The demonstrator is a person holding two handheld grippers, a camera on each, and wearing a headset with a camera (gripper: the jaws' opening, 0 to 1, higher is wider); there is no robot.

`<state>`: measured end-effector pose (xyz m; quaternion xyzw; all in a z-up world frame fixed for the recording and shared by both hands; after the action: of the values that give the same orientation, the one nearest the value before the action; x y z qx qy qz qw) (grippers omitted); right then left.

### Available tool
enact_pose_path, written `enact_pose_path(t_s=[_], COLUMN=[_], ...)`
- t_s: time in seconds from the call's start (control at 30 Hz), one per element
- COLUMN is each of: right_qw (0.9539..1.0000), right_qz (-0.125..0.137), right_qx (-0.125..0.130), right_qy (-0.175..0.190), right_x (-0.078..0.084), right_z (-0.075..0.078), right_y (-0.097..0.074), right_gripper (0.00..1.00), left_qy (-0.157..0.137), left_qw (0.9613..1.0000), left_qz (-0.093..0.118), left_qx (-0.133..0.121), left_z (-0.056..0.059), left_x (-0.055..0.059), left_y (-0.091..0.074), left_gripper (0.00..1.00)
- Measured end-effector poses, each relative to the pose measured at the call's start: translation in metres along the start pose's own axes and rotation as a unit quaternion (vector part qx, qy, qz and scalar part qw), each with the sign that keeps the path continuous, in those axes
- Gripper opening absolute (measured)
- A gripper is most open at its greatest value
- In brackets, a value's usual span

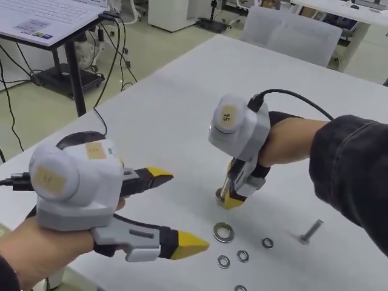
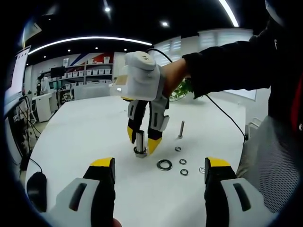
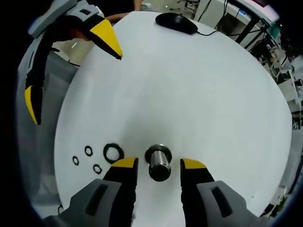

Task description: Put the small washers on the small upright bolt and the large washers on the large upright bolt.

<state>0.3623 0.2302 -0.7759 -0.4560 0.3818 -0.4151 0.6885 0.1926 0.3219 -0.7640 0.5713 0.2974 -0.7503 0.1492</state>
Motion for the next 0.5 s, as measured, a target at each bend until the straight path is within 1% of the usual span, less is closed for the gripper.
enact_pose_path(t_s=[0.23, 0.5], right_qw=[0.9999, 0.9998], right_qz=[0.002, 0.001], right_qx=[0.011, 0.016], right_qy=[0.008, 0.014], right_x=[0.005, 0.008], right_z=[0.003, 0.002], right_y=[-0.009, -0.016], right_gripper=[0.41, 0.44], left_qy=[0.004, 0.007], left_qw=[1.0000, 1.0000], left_qz=[0.000, 0.002], left_qx=[0.003, 0.003], left_z=[0.001, 0.002], left_x=[-0.002, -0.004], left_y=[0.001, 0.000], left_gripper=[0.77, 0.77])
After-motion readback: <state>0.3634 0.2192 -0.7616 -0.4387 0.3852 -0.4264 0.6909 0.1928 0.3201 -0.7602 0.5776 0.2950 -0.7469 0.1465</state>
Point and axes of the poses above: the centre of the closed fingertips' face, and the gripper's own axes: y roughly forward along the fingers, z roughly to its right, x roughly out of its underside, the point moved 9 cm from there along -y, roughly backward along the fingers, and after that the axes turned 15 degrees about x, right-handed, at the moved point
